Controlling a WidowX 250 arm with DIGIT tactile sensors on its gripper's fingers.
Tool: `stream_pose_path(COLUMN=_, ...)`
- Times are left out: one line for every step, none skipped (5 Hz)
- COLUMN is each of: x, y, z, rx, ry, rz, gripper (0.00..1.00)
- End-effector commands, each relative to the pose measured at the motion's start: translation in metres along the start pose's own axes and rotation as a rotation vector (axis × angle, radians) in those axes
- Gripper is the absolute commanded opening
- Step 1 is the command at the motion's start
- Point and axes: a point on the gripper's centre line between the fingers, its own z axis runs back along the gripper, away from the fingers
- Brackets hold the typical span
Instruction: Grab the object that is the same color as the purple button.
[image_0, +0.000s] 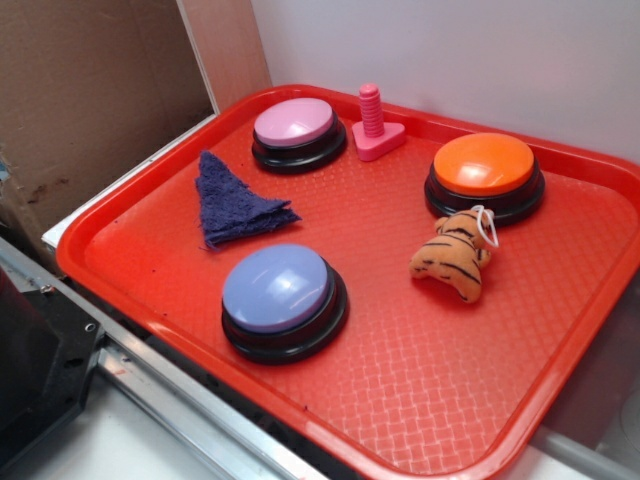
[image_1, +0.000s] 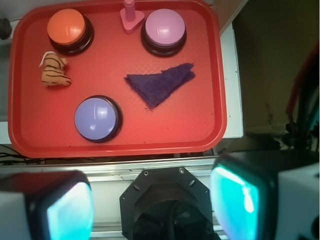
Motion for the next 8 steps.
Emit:
stream_pose_path(x=0.000, y=0.000, z=0.000, rx=0.000, ry=0.000, rz=0.000, gripper=1.00)
stream_pose_path(x=0.020, y=0.014, z=0.002, rx=-0.008, ry=0.016, rz=0.083, gripper=1.00)
stream_pose_path(x=0.034, y=0.027, z=0.004, rx=-0.028, ry=0.036, rz=0.157, gripper=1.00)
stream_pose_path(x=0.056, y=0.044, z=-0.005, rx=-0.008, ry=0.063, rz=0.251, gripper=1.00)
stream_pose_path(x=0.094, y=0.053, z=-0.060, rx=0.049, ry=0.201, rz=0.226, gripper=1.00)
stream_pose_path(x=0.107, y=0.063, z=-0.112, rx=0.056, ry=0.295, rz=0.209, gripper=1.00)
stream_pose_path(x=0.114, y=0.069, z=-0.144, rx=0.046, ry=0.334, rz=0.177, gripper=1.00)
stream_pose_path(x=0.114, y=0.074, z=-0.162, rx=0.051, ry=0.368, rz=0.171, gripper=1.00)
